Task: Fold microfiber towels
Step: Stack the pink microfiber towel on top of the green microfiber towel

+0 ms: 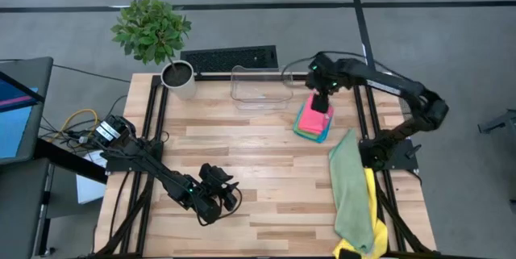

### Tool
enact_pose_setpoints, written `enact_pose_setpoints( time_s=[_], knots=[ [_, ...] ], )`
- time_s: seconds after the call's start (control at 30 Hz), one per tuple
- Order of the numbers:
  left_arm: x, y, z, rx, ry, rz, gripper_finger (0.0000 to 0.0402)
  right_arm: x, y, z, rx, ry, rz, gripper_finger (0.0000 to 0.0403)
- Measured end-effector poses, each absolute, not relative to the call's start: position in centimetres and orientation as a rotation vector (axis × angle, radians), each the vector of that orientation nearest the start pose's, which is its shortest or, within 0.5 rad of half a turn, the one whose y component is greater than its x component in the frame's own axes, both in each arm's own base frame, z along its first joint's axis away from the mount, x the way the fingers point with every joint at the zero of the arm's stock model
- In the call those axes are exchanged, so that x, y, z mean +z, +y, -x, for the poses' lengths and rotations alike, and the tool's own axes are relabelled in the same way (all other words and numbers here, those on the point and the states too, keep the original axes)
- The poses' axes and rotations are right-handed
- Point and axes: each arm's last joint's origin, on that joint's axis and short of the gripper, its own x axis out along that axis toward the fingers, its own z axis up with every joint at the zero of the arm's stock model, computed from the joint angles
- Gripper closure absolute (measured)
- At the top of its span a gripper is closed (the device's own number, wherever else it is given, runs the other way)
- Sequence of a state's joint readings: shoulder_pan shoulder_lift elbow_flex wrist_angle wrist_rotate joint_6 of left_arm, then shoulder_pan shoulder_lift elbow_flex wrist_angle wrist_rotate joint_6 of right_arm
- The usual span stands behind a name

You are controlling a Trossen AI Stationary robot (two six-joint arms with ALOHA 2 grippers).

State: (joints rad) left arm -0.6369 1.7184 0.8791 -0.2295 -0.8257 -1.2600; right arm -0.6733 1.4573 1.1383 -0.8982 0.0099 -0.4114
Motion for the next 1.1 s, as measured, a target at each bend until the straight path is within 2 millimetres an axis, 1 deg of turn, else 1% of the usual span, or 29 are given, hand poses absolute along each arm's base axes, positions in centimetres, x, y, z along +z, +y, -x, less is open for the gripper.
enact_pose_setpoints(
  time_s=[0.07, 0.13, 0.2, 0.3, 0.37, 0.43, 0.5, 0.6, 0.67, 0.77, 0.93, 1.0, 1.03, 1.1],
  knots=[
    [14.6, -16.7, -26.1, 0.600, 0.535, 0.476, 0.0258, 26.3, -16.7, -20.7, -0.279, 1.017, -0.177, 0.0159],
    [14.6, -16.7, -26.1, 0.605, 0.527, 0.472, 0.0258, 26.0, -15.8, -19.8, -0.262, 0.828, -0.228, 0.0168],
    [14.6, -16.6, -26.1, 0.605, 0.523, 0.459, 0.0258, 24.3, -14.2, -18.9, -0.283, 0.726, -0.239, 0.0180],
    [14.6, -16.6, -26.1, 0.600, 0.527, 0.430, 0.0258, 20.7, -11.5, -17.8, -0.304, 0.637, -0.260, 0.0200],
    [14.6, -16.6, -26.2, 0.599, 0.527, 0.417, 0.0258, 18.9, -10.1, -17.2, -0.354, 0.586, -0.265, 0.0214],
    [14.6, -16.5, -26.2, 0.598, 0.529, 0.402, 0.0258, 17.4, -8.9, -16.8, -0.415, 0.577, -0.284, 0.0229],
    [14.6, -16.4, -26.3, 0.600, 0.531, 0.396, 0.0258, 16.3, -7.8, -16.5, -0.437, 0.601, -0.315, 0.0245],
    [14.7, -16.3, -26.4, 0.604, 0.521, 0.397, 0.0258, 15.1, -6.5, -16.3, -0.468, 0.637, -0.326, 0.0269],
    [14.7, -16.3, -26.5, 0.604, 0.511, 0.401, 0.0258, 14.7, -5.8, -16.4, -0.481, 0.656, -0.306, 0.0282],
    [14.8, -16.3, -26.5, 0.604, 0.509, 0.403, 0.0258, 14.2, -5.3, -16.6, -0.521, 0.686, -0.261, 0.0298],
    [14.8, -16.4, -26.6, 0.602, 0.496, 0.416, 0.0258, 13.3, -5.3, -16.8, -0.547, 0.742, -0.242, 0.0311],
    [15.0, -16.5, -26.8, 0.586, 0.482, 0.408, 0.0258, 13.6, -5.3, -17.0, -0.543, 0.747, -0.244, 0.0311],
    [15.1, -16.5, -27.0, 0.575, 0.477, 0.395, 0.0258, 14.2, -5.4, -17.4, -0.533, 0.734, -0.248, 0.0311],
    [15.3, -16.3, -27.5, 0.546, 0.474, 0.360, 0.0258, 16.1, -5.2, -17.8, -0.493, 0.708, -0.261, 0.0310]
  ],
)
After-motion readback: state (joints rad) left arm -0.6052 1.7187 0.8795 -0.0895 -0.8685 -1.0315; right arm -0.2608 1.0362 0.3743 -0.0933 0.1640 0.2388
